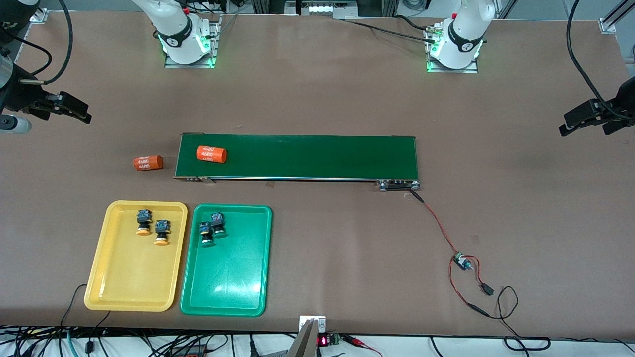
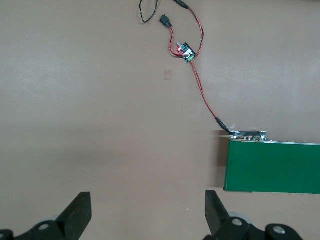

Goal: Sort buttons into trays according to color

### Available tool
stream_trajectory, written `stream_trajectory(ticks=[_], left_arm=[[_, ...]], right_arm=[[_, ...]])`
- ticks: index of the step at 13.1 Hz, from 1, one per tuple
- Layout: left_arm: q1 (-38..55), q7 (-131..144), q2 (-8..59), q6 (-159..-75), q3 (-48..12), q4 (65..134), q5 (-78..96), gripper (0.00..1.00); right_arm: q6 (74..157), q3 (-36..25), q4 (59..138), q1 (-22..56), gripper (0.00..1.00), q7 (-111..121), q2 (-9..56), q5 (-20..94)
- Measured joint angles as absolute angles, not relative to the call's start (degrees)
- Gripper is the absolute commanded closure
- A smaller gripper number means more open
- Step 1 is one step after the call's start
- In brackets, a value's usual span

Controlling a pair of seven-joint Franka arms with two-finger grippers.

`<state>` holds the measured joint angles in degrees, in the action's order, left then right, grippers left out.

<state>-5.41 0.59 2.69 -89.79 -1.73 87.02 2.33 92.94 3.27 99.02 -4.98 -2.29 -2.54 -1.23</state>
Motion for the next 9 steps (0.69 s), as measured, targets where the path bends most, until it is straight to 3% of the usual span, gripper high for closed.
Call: stream_trajectory(ticks=[9], left_arm=[[-5.3, 0.59, 2.68, -89.83, -2.27, 87.02, 2.33, 0.0]], right_arm=[[91.83, 3.27, 99.0, -4.48, 0.0, 0.2, -2.54, -3.83]])
